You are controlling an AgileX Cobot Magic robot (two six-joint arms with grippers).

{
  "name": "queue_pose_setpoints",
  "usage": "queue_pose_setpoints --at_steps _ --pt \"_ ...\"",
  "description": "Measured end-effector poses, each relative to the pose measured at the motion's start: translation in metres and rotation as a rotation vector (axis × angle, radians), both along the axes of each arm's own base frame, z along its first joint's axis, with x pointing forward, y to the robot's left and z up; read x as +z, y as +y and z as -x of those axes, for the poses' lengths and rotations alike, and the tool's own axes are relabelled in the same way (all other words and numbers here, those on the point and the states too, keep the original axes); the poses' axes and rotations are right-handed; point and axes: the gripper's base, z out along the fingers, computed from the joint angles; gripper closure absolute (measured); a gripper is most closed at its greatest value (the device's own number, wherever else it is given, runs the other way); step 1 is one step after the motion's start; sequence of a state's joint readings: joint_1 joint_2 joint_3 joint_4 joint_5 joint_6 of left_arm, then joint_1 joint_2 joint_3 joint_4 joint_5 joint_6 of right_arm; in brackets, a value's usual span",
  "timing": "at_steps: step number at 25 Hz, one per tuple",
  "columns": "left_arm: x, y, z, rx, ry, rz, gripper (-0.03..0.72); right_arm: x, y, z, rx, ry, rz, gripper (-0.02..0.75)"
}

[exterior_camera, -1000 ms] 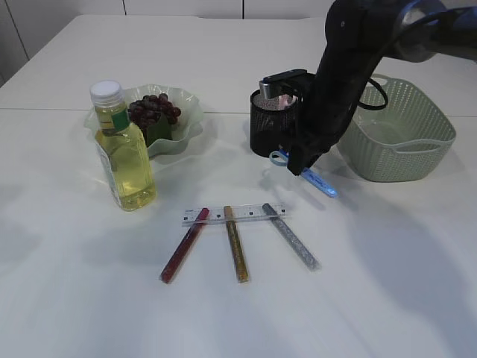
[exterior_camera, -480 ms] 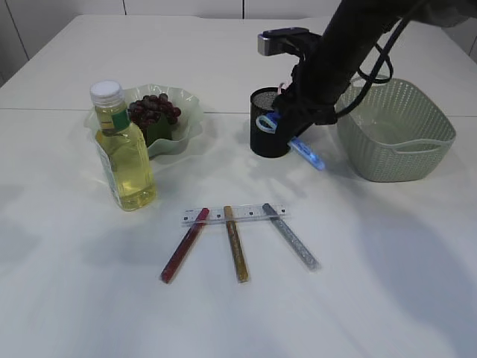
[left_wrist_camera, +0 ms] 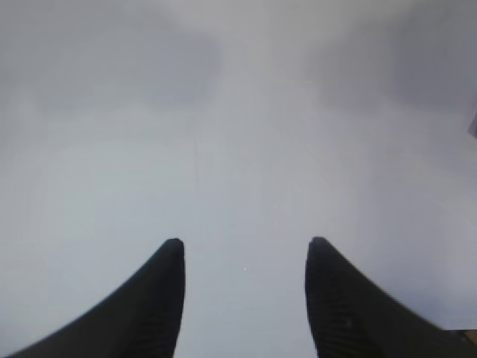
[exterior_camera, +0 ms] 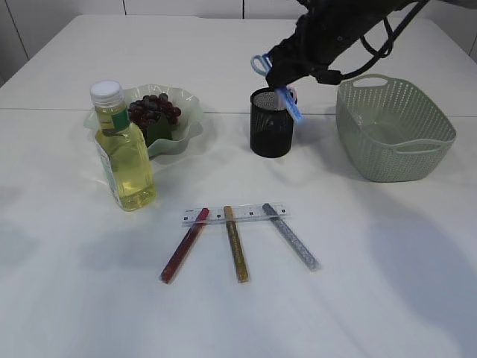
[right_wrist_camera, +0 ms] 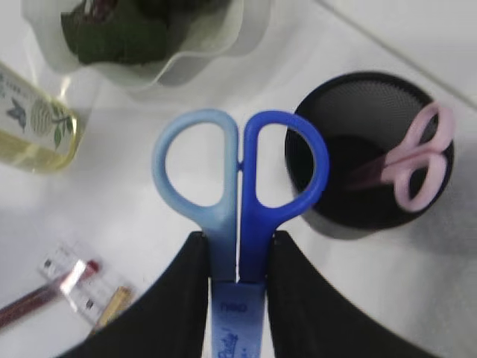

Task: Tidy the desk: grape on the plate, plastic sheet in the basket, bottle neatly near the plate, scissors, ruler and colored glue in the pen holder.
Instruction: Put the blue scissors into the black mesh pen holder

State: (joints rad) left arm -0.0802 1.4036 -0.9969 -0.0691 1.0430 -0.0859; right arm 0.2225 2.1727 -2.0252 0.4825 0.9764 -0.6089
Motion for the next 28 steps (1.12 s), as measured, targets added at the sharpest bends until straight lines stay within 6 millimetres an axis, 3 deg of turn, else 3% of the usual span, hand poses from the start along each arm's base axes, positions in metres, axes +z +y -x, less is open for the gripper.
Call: queue_pose_setpoints --at_steps 11,28 --pt "-0.001 0.0 0.005 -0.003 0.053 -0.003 0.31 0.022 -0.002 -0.03 -0.217 -0.328 -0.163 0.535" --pt "-0.001 0.0 0.005 -0.004 0.06 -0.003 0.319 -0.035 0.006 -0.056 -0.21 -0.366 -0.214 0.535"
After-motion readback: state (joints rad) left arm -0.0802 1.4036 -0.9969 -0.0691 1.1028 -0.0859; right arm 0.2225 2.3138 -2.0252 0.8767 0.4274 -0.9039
